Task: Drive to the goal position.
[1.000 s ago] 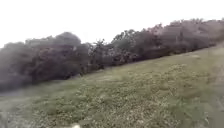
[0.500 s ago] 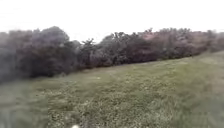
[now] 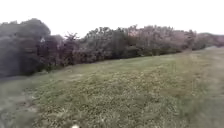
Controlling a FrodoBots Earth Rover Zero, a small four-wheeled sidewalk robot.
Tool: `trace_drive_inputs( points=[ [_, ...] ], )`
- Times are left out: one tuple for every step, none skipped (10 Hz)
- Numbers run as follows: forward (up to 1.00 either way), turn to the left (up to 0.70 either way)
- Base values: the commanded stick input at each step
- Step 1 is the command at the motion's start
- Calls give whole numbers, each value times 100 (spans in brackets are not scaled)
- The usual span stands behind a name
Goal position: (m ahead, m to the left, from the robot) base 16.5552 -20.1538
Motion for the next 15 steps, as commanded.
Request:
trace_drive_inputs(
  points=[
    [85,-33],
    [85,-33],
    [85,-33],
    [85,-33],
    [85,-33],
    [85,-33],
    [85,-33],
    [85,-33],
    [85,-33],
    [85,-33],
    [85,-33],
    [85,-33],
    [85,-33],
    [85,-33],
    [85,-33]
  ],
)
